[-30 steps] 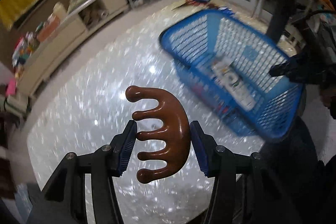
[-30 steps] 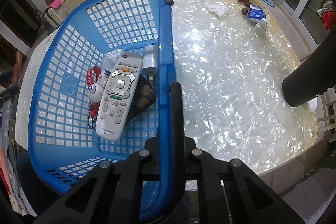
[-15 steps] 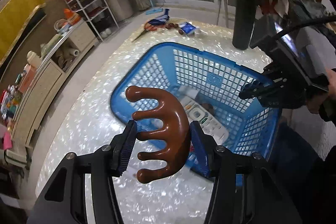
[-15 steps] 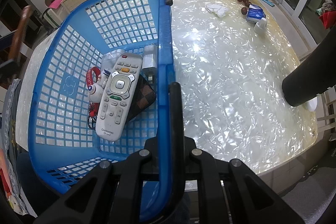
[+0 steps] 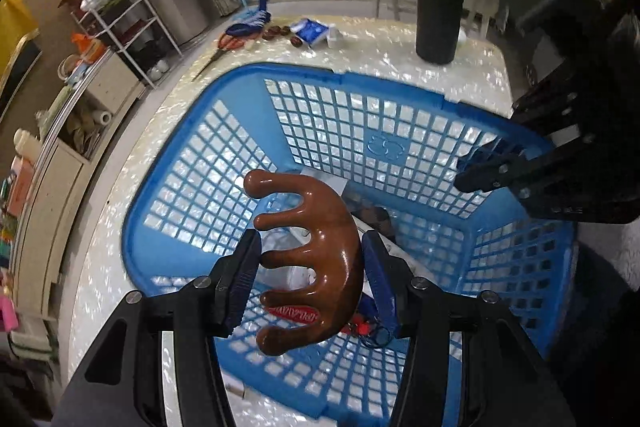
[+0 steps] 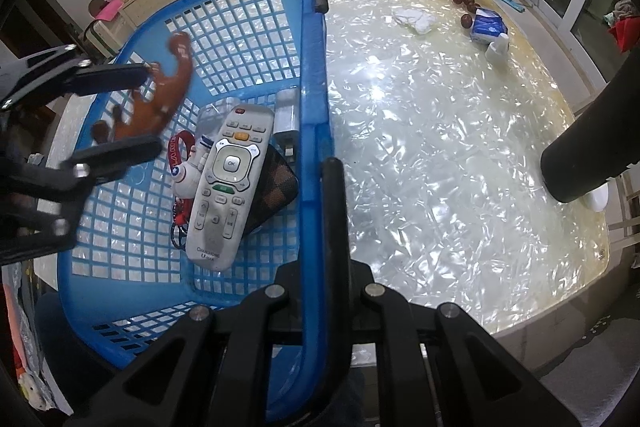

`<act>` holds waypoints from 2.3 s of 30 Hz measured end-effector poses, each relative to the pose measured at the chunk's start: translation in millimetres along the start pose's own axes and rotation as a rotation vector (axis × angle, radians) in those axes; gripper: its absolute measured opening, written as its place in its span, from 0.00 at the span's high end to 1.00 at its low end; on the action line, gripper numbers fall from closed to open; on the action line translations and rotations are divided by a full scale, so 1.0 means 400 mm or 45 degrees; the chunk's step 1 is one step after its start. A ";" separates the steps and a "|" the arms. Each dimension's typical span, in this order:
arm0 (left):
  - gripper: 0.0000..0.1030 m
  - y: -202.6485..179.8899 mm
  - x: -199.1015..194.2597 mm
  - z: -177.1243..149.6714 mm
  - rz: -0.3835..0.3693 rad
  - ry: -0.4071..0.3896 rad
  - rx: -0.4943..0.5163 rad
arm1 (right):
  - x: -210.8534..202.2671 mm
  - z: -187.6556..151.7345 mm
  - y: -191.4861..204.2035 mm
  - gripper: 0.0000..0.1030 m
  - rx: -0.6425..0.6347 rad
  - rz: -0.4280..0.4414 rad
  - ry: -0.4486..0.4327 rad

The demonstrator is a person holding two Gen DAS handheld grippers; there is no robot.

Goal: Organize rigid objects
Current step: 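Carry the comb over the basket and open the left tool, then move the left tool back to the white USB stick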

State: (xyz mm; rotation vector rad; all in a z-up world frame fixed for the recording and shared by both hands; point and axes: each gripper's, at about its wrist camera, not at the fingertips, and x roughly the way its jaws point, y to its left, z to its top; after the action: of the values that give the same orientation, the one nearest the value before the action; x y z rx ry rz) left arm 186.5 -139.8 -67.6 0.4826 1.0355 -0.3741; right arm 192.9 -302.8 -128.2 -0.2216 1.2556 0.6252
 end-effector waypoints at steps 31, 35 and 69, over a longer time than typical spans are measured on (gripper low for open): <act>0.01 0.011 0.047 0.025 -0.020 0.213 0.048 | 0.010 -0.002 -0.004 0.91 0.016 0.035 -0.003; 0.01 0.047 -0.036 0.015 -0.008 0.185 -0.017 | 0.010 -0.002 -0.003 0.91 0.014 0.030 -0.003; 0.01 0.356 0.020 -0.385 0.131 0.246 -1.041 | 0.009 -0.003 0.017 0.91 -0.015 -0.026 0.012</act>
State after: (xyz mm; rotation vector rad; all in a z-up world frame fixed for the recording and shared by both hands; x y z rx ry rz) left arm 151.5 62.8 -110.7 -0.1703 1.2417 0.2037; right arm 188.8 -296.6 -130.7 -0.2469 1.2577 0.6148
